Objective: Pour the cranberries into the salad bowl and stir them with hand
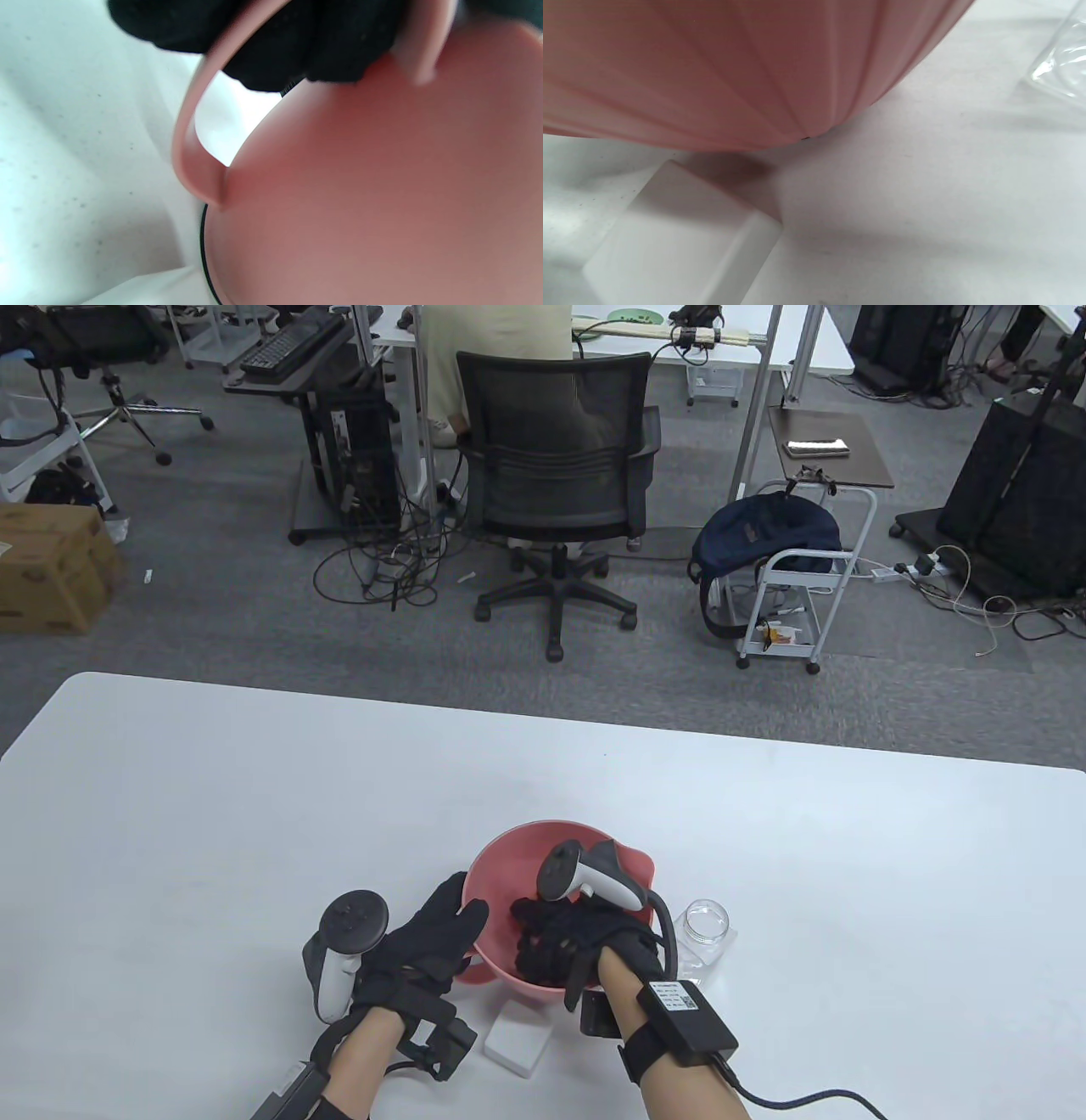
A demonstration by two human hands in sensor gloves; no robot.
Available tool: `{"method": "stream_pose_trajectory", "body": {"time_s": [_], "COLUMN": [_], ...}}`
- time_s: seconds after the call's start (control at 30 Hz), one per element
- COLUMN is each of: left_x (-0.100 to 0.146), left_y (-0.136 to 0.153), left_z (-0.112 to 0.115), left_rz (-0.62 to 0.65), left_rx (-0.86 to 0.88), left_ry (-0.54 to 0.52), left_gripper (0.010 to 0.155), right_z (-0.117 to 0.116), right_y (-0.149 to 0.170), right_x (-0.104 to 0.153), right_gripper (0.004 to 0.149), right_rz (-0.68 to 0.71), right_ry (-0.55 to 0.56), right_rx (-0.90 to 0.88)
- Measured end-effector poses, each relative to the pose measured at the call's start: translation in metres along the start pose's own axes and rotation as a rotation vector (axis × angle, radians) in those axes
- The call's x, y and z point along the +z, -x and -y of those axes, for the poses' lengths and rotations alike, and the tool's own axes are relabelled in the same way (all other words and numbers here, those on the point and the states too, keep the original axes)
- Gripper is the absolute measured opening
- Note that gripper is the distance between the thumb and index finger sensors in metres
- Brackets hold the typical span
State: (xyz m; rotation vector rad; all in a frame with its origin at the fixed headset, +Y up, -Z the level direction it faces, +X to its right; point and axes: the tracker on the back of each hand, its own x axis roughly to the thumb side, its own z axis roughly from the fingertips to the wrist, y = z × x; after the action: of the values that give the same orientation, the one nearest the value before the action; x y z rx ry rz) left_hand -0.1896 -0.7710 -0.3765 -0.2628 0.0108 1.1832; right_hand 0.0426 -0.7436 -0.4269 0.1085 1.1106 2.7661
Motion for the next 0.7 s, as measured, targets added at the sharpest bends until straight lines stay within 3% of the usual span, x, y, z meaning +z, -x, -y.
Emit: {"method": "stream_pose_trajectory", "body": {"time_s": [0.2,0.7], "left_x": [-0.0002,-0.0006], "left_y": [0.0005,0.0005], "left_z": [-0.0001,-0.0008], "left_rz": [-0.008,-0.011], "left_rx": [0.009,0.011], "left_ry": [0.001,0.003], "left_gripper": [0.077,0.077], "right_z": [0.0005,0.0012], "right_y": [-0.0027,-0.0059], "right_x": [-0.0008,0.0000], "right_gripper": [0.084,0.082], "right_rz": [-0.021,-0.053], "right_ry": [0.002,0.073], "right_rx": [0.008,0.057]}}
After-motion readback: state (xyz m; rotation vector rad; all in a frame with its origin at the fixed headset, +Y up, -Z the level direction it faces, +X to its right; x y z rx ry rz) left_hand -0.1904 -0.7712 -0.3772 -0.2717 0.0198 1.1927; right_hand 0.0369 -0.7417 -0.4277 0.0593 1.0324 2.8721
